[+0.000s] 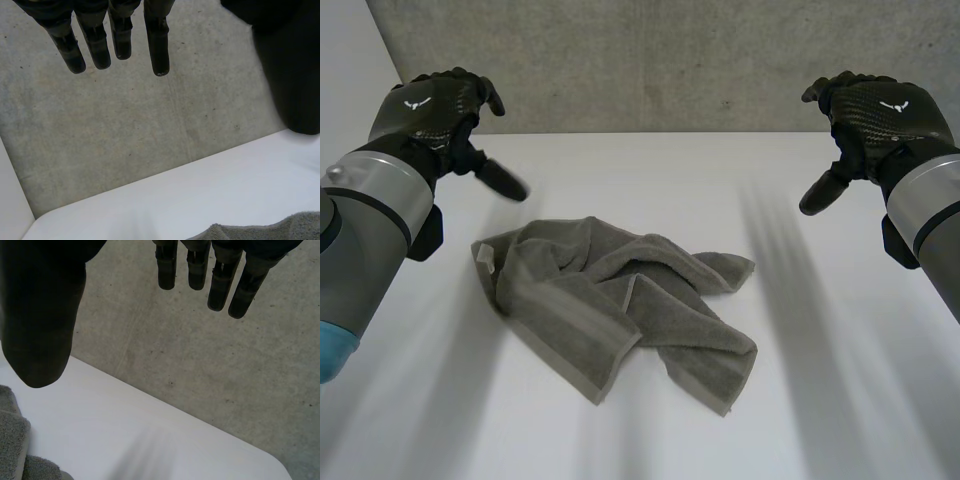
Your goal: Fold the towel.
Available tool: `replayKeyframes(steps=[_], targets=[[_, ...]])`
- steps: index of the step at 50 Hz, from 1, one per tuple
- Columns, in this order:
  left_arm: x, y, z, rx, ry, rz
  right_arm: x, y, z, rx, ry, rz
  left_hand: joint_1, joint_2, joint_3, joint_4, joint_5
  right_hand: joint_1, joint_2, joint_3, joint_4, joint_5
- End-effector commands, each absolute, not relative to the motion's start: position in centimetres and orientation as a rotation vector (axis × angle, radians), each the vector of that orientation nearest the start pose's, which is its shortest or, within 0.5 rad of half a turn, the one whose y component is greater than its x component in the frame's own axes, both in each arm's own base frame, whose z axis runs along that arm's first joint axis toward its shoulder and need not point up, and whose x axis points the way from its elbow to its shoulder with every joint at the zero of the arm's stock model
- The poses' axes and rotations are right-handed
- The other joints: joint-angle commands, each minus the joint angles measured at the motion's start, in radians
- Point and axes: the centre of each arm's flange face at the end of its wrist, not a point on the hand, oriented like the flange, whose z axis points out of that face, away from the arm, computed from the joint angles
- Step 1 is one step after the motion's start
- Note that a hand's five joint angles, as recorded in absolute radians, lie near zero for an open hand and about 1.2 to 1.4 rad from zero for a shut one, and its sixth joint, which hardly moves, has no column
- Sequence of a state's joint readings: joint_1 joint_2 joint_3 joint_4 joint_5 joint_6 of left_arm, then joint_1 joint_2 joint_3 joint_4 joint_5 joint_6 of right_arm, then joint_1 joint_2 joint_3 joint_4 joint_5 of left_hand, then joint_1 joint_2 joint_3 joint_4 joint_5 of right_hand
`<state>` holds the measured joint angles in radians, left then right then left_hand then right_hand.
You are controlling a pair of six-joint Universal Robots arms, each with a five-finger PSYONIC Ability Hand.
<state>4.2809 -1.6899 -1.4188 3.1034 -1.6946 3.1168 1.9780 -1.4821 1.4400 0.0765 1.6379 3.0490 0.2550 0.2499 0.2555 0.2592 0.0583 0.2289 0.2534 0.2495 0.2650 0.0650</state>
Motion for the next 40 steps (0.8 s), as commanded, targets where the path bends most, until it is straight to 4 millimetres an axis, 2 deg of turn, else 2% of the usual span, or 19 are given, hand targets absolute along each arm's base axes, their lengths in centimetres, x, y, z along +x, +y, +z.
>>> replayKeyframes(steps=[1,19,22,24,25,26,27,29,30,32,33,34,35,37,38,40], targets=[[-24.8,-25.0,31.6,0.35,2.388,-2.362,24.0,-25.1,31.6,-0.468,2.091,-2.063,-0.05,-0.045,-0.051,-0.054,-0.028,-0.054,-0.079,-0.075,-0.09,-0.065],[-25.1,-24.4,31.3,0.384,2.42,-2.342,23.7,-25.7,31.5,-0.486,2.081,-2.048,-0.068,-0.063,-0.068,-0.072,-0.046,-0.054,-0.079,-0.075,-0.09,-0.065],[-25.5,-24.1,30.6,0.425,2.448,-2.321,23.7,-25.7,31.5,-0.487,2.08,-2.047,-0.068,-0.063,-0.068,-0.072,-0.046,-0.054,-0.079,-0.075,-0.09,-0.065],[-26.8,-22.9,29.6,0.545,2.513,-2.299,23.7,-25.6,31.4,-0.491,2.082,-2.044,-0.068,-0.063,-0.068,-0.072,-0.046,-0.054,-0.079,-0.075,-0.09,-0.065],[-26.8,-22.9,29.6,0.546,2.514,-2.299,23.7,-25.6,31.4,-0.492,2.081,-2.043,-0.068,-0.063,-0.068,-0.072,-0.046,-0.054,-0.079,-0.075,-0.09,-0.065],[-27.6,-22.4,28.4,0.629,2.563,-2.26,23.7,-25.6,31.4,-0.492,2.081,-2.043,-0.062,-0.057,-0.063,-0.066,-0.04,-0.054,-0.079,-0.075,-0.09,-0.065],[-27.6,-22.4,28.4,0.629,2.563,-2.26,23.8,-25.6,31.4,-0.494,2.082,-2.041,-0.062,-0.057,-0.063,-0.066,-0.04,-0.054,-0.079,-0.075,-0.09,-0.065],[-29.3,-21.2,25.5,0.78,2.671,-2.149,23.8,-25.5,31.3,-0.496,2.084,-2.037,-0.053,-0.048,-0.054,-0.057,-0.031,-0.054,-0.079,-0.075,-0.09,-0.065],[-29.3,-21.1,25.5,0.78,2.672,-2.148,23.8,-25.5,31.1,-0.501,2.088,-2.032,-0.053,-0.048,-0.054,-0.057,-0.031,-0.054,-0.079,-0.075,-0.09,-0.065],[-30.9,-19.6,22.8,0.899,2.747,-2.026,23.9,-25.5,31.0,-0.503,2.092,-2.027,-0.047,-0.042,-0.048,-0.052,-0.025,-0.054,-0.079,-0.075,-0.09,-0.065],[-30.9,-19.5,22.8,0.9,2.747,-2.025,24.0,-25.4,30.9,-0.508,2.092,-2.024,-0.047,-0.042,-0.048,-0.052,-0.025,-0.054,-0.079,-0.075,-0.09,-0.065],[-31.6,-18.9,21.4,0.951,2.771,-1.966,24.0,-25.4,30.9,-0.508,2.092,-2.024,-0.047,-0.042,-0.048,-0.052,-0.025,-0.054,-0.079,-0.075,-0.09,-0.065],[-31.6,-18.9,21.3,0.952,2.771,-1.966,24.0,-25.4,30.8,-0.513,2.096,-2.02,-0.047,-0.042,-0.048,-0.052,-0.025,-0.054,-0.079,-0.075,-0.09,-0.065],[-32.3,-18.0,18.8,1.031,2.811,-1.857,24.0,-25.4,30.8,-0.518,2.098,-2.021,-0.042,-0.036,-0.042,-0.046,-0.019,-0.054,-0.079,-0.075,-0.09,-0.065],[-32.3,-18.0,18.8,1.031,2.811,-1.857,24.1,-25.3,30.6,-0.536,2.103,-2.018,-0.042,-0.036,-0.042,-0.046,-0.019,-0.054,-0.079,-0.075,-0.09,-0.065],[-32.6,-17.8,16.4,1.057,2.845,-1.76,24.1,-25.3,30.5,-0.551,2.106,-2.022,-0.042,-0.036,-0.042,-0.046,-0.019,-0.054,-0.079,-0.075,-0.09,-0.065]])
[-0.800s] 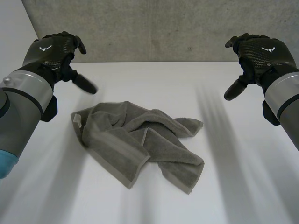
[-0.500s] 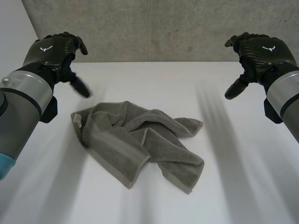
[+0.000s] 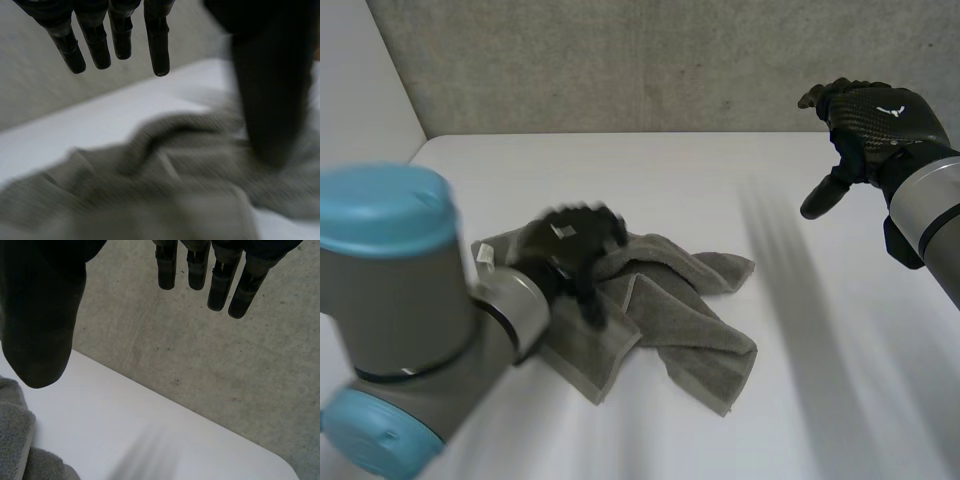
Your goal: Fold the towel.
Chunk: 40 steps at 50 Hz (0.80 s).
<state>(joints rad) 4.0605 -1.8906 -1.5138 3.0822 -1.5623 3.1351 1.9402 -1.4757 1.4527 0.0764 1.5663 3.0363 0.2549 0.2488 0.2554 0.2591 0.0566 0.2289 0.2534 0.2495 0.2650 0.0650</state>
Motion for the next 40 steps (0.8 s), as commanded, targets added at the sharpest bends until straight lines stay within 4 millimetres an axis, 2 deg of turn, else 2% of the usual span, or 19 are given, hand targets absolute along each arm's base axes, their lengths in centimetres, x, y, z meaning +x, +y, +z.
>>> replayKeyframes(steps=[1,3,5,10,16,24,26,27,29,32,35,40], targets=[[-32.6,-17.8,16.4,1.058,2.845,-1.76,24.1,-25.3,30.4,-0.563,2.112,-2.023,-0.041,-0.035,-0.042,-0.046,-0.018,-0.054,-0.079,-0.075,-0.09,-0.065],[-32.8,-18.3,14.8,1.038,2.842,-1.73,24.1,-25.3,30.1,-0.576,2.12,-2.018,-0.041,-0.035,-0.042,-0.046,-0.018,-0.054,-0.079,-0.075,-0.09,-0.065],[-32.9,-18.5,14.3,1.025,2.83,-1.742,24.1,-25.3,30.0,-0.58,2.124,-2.016,-0.038,-0.032,-0.039,-0.043,-0.015,-0.054,-0.079,-0.075,-0.09,-0.065],[-33.1,-19.1,13.7,0.984,2.792,-1.802,24.2,-25.4,29.4,-0.591,2.143,-1.999,-0.036,-0.029,-0.036,-0.04,-0.012,-0.054,-0.079,-0.075,-0.09,-0.065],[-33.1,-19.6,14.0,0.936,2.758,-1.851,24.2,-25.5,28.3,-0.604,2.18,-1.963,-0.021,-0.015,-0.021,-0.025,0.003,-0.054,-0.079,-0.075,-0.09,-0.065],[-32.7,-20.3,14.2,0.885,2.675,-1.869,24.9,-25.2,25.8,-0.667,2.238,-1.877,0.0,0.006,-0.001,-0.005,0.023,-0.054,-0.079,-0.075,-0.09,-0.065],[-32.7,-20.5,14.2,0.875,2.65,-1.888,25.6,-24.6,24.4,-0.707,2.262,-1.818,0.003,0.009,0.002,-0.002,0.026,-0.054,-0.079,-0.075,-0.09,-0.065],[-32.8,-20.5,14.1,0.875,2.633,-1.902,25.6,-24.6,24.4,-0.707,2.262,-1.817,0.017,0.023,0.017,0.013,0.041,-0.054,-0.079,-0.075,-0.09,-0.065],[-32.8,-20.6,13.8,0.875,2.625,-1.907,26.0,-24.5,23.0,-0.733,2.297,-1.768,0.026,0.032,0.026,0.022,0.05,-0.054,-0.079,-0.075,-0.09,-0.065],[-32.8,-20.7,13.3,0.877,2.617,-1.908,26.2,-24.5,22.2,-0.747,2.317,-1.743,0.029,0.035,0.029,0.025,0.053,-0.054,-0.079,-0.075,-0.09,-0.065],[-32.8,-20.7,12.9,0.881,2.62,-1.901,26.4,-24.4,20.6,-0.776,2.355,-1.688,0.029,0.035,0.029,0.025,0.053,-0.054,-0.079,-0.075,-0.09,-0.065],[-32.8,-20.7,12.9,0.881,2.62,-1.901,26.4,-24.3,19.4,-0.791,2.386,-1.647,0.073,0.079,0.072,0.069,0.096,-0.054,-0.079,-0.075,-0.09,-0.065]])
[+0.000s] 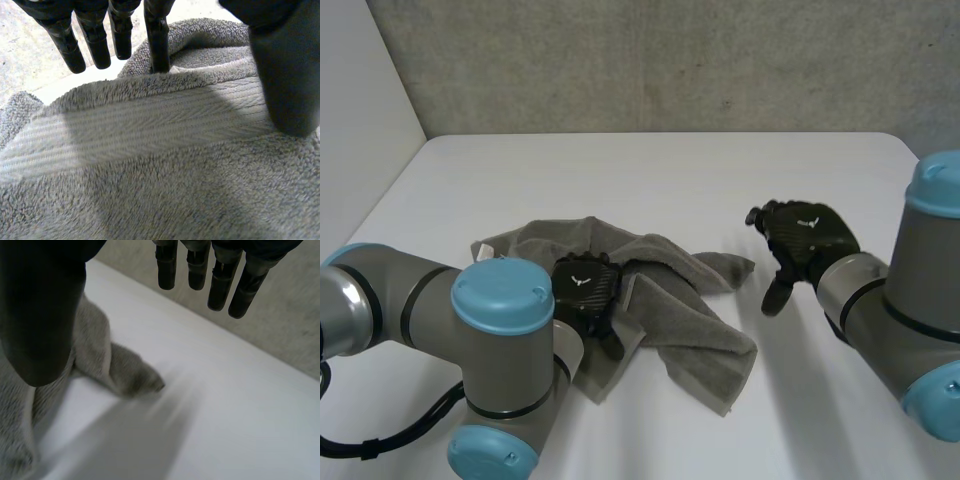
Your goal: Fold the towel.
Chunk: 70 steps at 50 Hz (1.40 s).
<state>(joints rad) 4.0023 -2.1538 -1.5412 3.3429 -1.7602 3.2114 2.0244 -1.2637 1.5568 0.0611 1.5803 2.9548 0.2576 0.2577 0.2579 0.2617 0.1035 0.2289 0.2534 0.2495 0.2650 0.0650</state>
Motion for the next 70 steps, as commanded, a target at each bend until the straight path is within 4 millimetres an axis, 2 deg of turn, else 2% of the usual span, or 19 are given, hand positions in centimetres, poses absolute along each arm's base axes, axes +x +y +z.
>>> replayKeyframes(steps=[1,6,10,23,28,29,30,32,33,35,38,41,50,64,66,70], targets=[[-32.8,-20.7,12.9,0.881,2.62,-1.901,26.4,-24.3,19.0,-0.796,2.394,-1.637,0.134,0.134,0.134,0.13,0.114,-0.054,-0.079,-0.075,-0.09,-0.065],[-32.8,-20.7,13.1,0.876,2.617,-1.905,26.4,-24.3,18.1,-0.806,2.4,-1.63,0.337,0.337,0.336,0.333,0.316,-0.054,-0.079,-0.075,-0.09,-0.065],[-32.6,-20.8,13.3,0.868,2.615,-1.909,26.4,-24.2,17.5,-0.814,2.411,-1.607,0.519,0.519,0.519,0.515,0.499,0.061,0.037,0.041,0.025,0.051],[-32.2,-21.0,13.6,0.851,2.613,-1.909,26.6,-24.0,15.6,-0.821,2.452,-1.516,0.725,0.725,0.725,0.721,0.705,0.114,0.09,0.094,0.078,0.104],[-32.0,-20.9,13.3,0.85,2.621,-1.89,26.7,-24.0,15.6,-0.792,2.449,-1.499,0.666,0.666,0.666,0.662,0.646,0.138,0.113,0.117,0.102,0.127],[-31.9,-20.8,13.3,0.853,2.627,-1.884,26.7,-24.0,15.6,-0.791,2.449,-1.499,0.524,0.524,0.524,0.52,0.503,0.138,0.113,0.117,0.102,0.127],[-31.9,-20.8,13.3,0.853,2.627,-1.884,26.8,-23.9,15.6,-0.789,2.438,-1.492,0.523,0.522,0.522,0.518,0.502,0.155,0.131,0.135,0.119,0.145],[-31.9,-20.6,13.8,0.855,2.629,-1.895,27.0,-23.9,15.7,-0.788,2.424,-1.485,0.292,0.291,0.291,0.287,0.271,0.164,0.14,0.144,0.128,0.154],[-31.9,-20.6,13.8,0.855,2.629,-1.895,27.0,-23.7,15.7,-0.792,2.417,-1.472,0.291,0.291,0.29,0.287,0.27,0.173,0.149,0.152,0.137,0.162],[-31.9,-19.8,14.0,0.875,2.638,-1.887,27.1,-23.6,15.7,-0.798,2.414,-1.459,0.118,0.118,0.118,0.114,0.098,0.173,0.149,0.153,0.137,0.162],[-32.1,-19.1,14.3,0.896,2.641,-1.893,27.1,-23.4,15.7,-0.808,2.422,-1.427,-0.011,-0.011,-0.012,-0.015,-0.032,0.17,0.146,0.15,0.134,0.16],[-32.5,-18.4,14.5,0.929,2.643,-1.905,27.1,-23.1,15.6,-0.82,2.436,-1.4,-0.018,-0.018,-0.018,-0.022,-0.038,0.153,0.128,0.132,0.117,0.142],[-32.9,-18.4,14.3,0.931,2.641,-1.92,27.3,-22.8,15.0,-0.834,2.45,-1.365,-0.018,-0.018,-0.018,-0.022,-0.038,0.123,0.099,0.103,0.087,0.113],[-34.1,-19.3,12.2,0.936,2.633,-1.924,27.4,-22.5,14.3,-0.845,2.459,-1.337,0.009,0.009,0.008,0.005,-0.012,0.167,0.143,0.147,0.131,0.157],[-34.1,-19.4,11.9,0.941,2.632,-1.917,27.4,-22.5,14.3,-0.846,2.46,-1.335,0.026,0.026,0.026,0.022,0.006,0.179,0.155,0.158,0.143,0.168],[-34.2,-19.5,11.7,0.946,2.631,-1.912,27.5,-22.3,14.3,-0.849,2.454,-1.331,0.269,0.269,0.269,0.265,0.249,0.351,0.327,0.331,0.315,0.341]])
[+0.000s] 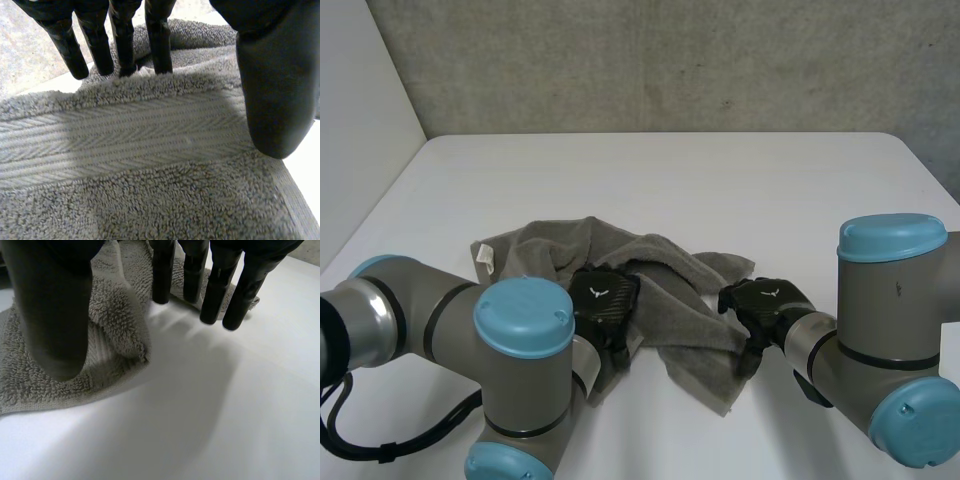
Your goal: Fold the towel.
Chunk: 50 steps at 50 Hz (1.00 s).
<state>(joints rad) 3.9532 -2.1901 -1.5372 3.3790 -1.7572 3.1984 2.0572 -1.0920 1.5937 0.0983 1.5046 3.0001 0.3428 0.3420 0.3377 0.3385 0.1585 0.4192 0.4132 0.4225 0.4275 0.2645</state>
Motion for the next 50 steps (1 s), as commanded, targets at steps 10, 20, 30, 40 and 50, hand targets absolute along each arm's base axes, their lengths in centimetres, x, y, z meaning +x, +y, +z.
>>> replayKeyframes(steps=[10,20,30,40,50], targets=[[-33.6,-20.3,13.1,0.844,2.576,-1.952,27.7,-22.2,14.2,-0.785,2.438,-1.301,0.69,0.691,0.695,0.694,0.7,0.977,0.983,0.974,0.969,0.957],[-29.7,-23.9,18.6,0.58,2.471,-2.089,28.1,-23.2,20.0,-0.771,2.256,-1.48,0.983,0.984,0.988,0.988,0.993,0.977,0.983,0.974,0.969,0.957],[-26.5,-26.9,22.3,0.469,2.402,-2.194,25.9,-26.0,27.4,-0.772,2.154,-1.772,0.966,0.967,0.971,0.97,0.976,0.977,0.983,0.974,0.969,0.957],[-24.8,-28.5,25.9,0.538,2.385,-2.305,25.9,-26.0,30.4,-0.996,2.109,-1.872,0.957,0.958,0.962,0.961,0.967,0.977,0.983,0.974,0.969,0.957],[-26.9,-35.4,31.6,0.587,2.076,-2.657,33.1,-31.1,35.4,-1.162,1.844,-2.369,0.977,0.978,0.983,0.982,0.987,0.977,0.983,0.974,0.969,0.957]])
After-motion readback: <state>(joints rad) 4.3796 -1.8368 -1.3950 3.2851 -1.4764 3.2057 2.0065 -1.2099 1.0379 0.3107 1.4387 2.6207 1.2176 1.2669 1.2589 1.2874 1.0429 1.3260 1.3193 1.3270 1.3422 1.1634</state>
